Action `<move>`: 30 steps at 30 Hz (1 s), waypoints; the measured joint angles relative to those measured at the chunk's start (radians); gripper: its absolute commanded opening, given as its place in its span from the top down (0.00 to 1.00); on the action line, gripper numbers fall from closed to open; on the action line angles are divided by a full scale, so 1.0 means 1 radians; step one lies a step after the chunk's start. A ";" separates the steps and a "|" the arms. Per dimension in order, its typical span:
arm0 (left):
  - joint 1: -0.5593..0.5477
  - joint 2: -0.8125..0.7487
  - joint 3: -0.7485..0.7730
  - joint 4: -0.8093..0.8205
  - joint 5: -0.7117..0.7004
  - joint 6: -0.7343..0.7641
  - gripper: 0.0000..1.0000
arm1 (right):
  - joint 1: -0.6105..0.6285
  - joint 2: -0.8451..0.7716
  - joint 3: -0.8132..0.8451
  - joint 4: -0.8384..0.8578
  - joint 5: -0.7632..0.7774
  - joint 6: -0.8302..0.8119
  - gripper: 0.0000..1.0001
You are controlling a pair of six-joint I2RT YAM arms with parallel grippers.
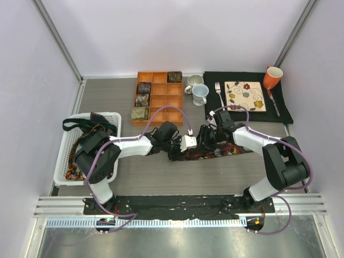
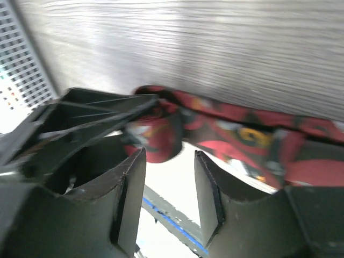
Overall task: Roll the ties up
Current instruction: Roll the tie at the center of the board.
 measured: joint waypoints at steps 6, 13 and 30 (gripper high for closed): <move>-0.005 0.011 0.016 -0.005 -0.010 0.000 0.91 | 0.051 0.011 0.024 0.031 -0.040 0.004 0.54; -0.005 0.011 0.016 -0.007 -0.012 0.001 0.90 | 0.083 0.096 0.025 0.048 -0.044 -0.003 0.65; 0.050 0.020 0.000 0.047 0.046 -0.056 0.21 | 0.055 0.122 0.022 0.070 -0.085 -0.017 0.99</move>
